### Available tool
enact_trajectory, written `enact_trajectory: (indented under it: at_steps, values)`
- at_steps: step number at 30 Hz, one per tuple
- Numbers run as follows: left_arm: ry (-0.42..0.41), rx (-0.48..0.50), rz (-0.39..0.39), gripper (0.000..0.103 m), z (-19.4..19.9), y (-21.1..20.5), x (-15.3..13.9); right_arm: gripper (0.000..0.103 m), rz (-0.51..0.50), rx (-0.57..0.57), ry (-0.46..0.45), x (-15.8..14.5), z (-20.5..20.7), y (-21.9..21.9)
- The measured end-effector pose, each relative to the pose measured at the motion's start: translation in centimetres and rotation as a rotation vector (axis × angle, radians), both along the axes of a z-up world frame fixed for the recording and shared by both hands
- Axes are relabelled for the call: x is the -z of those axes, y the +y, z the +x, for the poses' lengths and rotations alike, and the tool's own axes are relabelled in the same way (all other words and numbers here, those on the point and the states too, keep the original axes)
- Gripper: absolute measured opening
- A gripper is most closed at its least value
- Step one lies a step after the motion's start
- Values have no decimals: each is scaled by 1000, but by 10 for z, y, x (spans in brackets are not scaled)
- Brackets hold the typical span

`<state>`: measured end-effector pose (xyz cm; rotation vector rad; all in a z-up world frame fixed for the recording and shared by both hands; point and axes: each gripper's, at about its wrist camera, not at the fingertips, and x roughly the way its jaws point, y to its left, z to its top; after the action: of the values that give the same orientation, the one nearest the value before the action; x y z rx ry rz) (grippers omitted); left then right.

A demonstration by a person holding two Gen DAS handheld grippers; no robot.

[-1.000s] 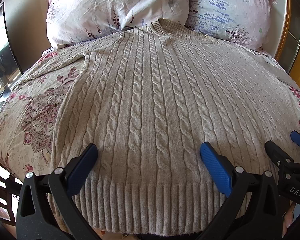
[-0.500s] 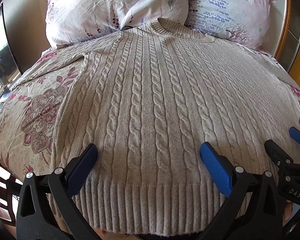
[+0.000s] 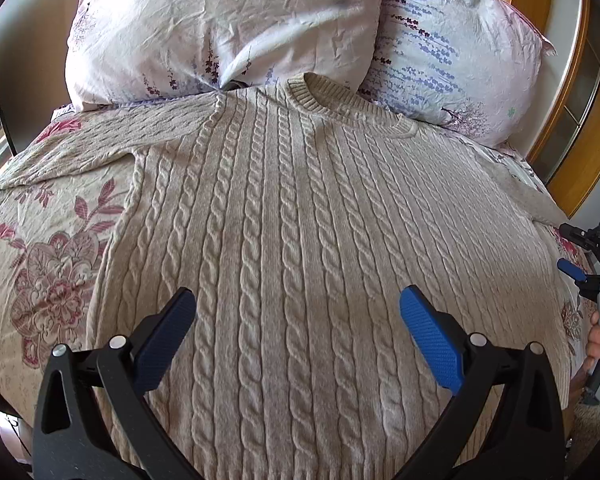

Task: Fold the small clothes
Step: 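Reach the right gripper to a sweater sleeve and close on it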

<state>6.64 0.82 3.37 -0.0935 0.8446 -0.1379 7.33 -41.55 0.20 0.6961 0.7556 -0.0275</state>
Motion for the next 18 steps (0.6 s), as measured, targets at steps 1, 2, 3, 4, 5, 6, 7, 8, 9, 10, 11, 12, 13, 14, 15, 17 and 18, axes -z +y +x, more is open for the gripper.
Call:
enact_trajectory:
  at_steps: [1, 2, 3, 4, 5, 6, 7, 8, 9, 10, 11, 12, 13, 14, 15, 17, 18]
  values:
    - [-7, 2, -5, 101, 5, 0, -1, 81, 13, 40, 7, 1, 8, -17]
    - [-19, 6, -19, 101, 9, 0, -2, 76, 32, 82, 15, 2, 16, -34]
    - [-37, 12, -43, 101, 12, 2, -3, 73, 55, 119, 21, 4, 22, -49]
    - [-58, 19, -74, 101, 15, 4, -5, 71, 76, 149, 26, 6, 28, -62]
    - [-83, 24, -111, 101, 16, 6, -6, 68, 98, 182, 33, 8, 33, -75]
    - [-102, 26, -144, 101, 18, 8, -6, 65, 119, 208, 37, 11, 36, -87]
    - [-114, 23, -165, 101, 21, 10, -6, 62, 140, 235, 44, 15, 39, -97]
    - [-116, 16, -169, 101, 25, 11, -7, 55, 159, 260, 48, 19, 40, -105]
    - [-112, 7, -164, 101, 28, 11, -7, 48, 185, 278, 42, 22, 41, -113]
    - [-106, 1, -162, 101, 32, 12, -7, 45, 203, 295, 40, 24, 42, -120]
    - [-100, 2, -171, 101, 36, 13, -6, 40, 217, 313, 38, 25, 44, -127]
    - [-95, 5, -185, 101, 38, 15, -6, 37, 227, 328, 35, 27, 45, -131]
    - [-91, 7, -199, 101, 41, 18, -6, 35, 234, 338, 32, 28, 47, -134]
    - [-89, 6, -210, 101, 43, 20, -6, 31, 231, 349, 33, 28, 49, -136]
    - [-89, 3, -213, 101, 44, 22, -5, 27, 224, 358, 36, 29, 50, -138]
    - [-95, -4, -212, 101, 47, 26, -5, 17, 206, 367, 45, 29, 54, -139]
    - [-98, -7, -211, 101, 48, 29, -5, 15, 200, 366, 46, 30, 56, -139]
